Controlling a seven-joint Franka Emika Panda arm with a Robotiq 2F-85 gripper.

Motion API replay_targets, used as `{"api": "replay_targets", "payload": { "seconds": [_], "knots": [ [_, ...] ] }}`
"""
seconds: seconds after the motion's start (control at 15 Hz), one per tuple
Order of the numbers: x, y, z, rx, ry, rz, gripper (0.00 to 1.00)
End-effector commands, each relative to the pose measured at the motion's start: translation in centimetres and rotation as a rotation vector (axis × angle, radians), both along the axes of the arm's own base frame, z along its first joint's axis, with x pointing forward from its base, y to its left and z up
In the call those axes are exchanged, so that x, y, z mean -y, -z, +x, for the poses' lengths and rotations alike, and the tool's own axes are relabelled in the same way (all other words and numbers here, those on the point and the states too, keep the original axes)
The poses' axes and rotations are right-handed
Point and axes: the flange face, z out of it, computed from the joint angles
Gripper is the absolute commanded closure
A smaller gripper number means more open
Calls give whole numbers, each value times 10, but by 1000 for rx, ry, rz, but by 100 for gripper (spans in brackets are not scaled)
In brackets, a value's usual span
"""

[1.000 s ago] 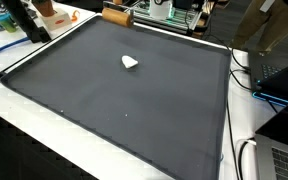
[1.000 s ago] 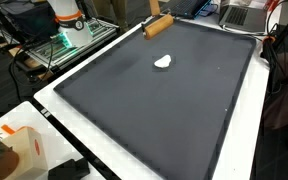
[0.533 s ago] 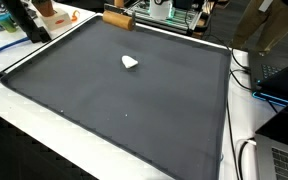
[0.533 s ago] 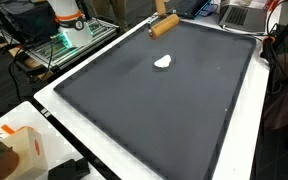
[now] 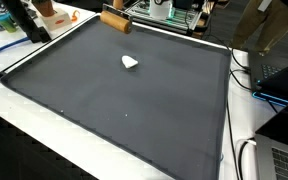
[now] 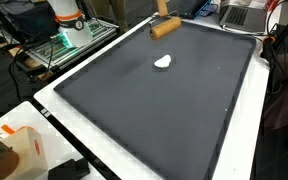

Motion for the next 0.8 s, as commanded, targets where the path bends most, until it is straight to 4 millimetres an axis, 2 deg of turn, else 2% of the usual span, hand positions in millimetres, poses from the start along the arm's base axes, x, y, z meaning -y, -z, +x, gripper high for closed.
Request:
{"api": "replay_targets", "payload": {
  "seconds": [0.0, 0.6, 0.67, 0.73],
  "knots": [
    [0, 1, -5, -3, 14, -34, 77],
    [-5, 17, -5, -112, -50, 37, 77],
    [-5, 20, -3, -88, -21, 0, 77],
    [-6, 21, -3, -93, -26, 3, 52]
  ]
}}
